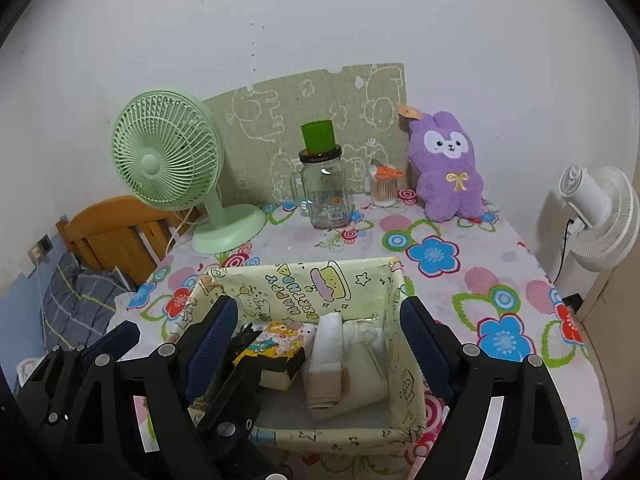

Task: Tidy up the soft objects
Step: 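Lower into the box and open the left gripper while the right gripper releases the pad, then withdraw both open grippers up and away from the fabric box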

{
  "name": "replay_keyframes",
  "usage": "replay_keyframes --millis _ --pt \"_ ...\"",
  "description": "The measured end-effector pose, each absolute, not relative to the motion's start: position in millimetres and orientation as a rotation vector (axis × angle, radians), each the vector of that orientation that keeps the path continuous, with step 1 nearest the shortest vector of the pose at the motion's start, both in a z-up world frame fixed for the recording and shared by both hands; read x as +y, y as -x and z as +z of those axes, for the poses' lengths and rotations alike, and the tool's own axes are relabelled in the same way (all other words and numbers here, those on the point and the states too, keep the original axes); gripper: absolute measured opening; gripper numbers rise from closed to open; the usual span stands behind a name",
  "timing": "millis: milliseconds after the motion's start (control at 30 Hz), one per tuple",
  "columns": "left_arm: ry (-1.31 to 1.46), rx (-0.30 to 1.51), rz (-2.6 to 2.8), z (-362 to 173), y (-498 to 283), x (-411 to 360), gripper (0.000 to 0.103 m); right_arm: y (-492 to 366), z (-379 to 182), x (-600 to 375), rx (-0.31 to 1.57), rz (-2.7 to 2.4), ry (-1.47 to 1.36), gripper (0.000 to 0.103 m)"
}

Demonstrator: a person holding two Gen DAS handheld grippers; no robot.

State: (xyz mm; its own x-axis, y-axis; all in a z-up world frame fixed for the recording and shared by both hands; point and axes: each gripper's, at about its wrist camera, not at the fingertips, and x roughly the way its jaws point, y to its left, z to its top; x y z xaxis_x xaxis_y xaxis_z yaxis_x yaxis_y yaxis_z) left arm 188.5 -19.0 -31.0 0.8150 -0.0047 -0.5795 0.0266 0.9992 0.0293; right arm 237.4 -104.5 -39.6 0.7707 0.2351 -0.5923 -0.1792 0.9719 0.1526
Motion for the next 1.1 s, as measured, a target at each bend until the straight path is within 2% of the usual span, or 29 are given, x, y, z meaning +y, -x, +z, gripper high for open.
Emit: replay_keyframes --millis 800,1100 --pt "-0.040 0.517 -0.028 2 -131 -18 0.097 -176 -1 -109 0.567 0.204 -0.063 0.088" --pt "-0.044 0.490 -0.030 7 -106 -18 0.102 -150 8 -112 0.542 0.195 -0.057 0.092"
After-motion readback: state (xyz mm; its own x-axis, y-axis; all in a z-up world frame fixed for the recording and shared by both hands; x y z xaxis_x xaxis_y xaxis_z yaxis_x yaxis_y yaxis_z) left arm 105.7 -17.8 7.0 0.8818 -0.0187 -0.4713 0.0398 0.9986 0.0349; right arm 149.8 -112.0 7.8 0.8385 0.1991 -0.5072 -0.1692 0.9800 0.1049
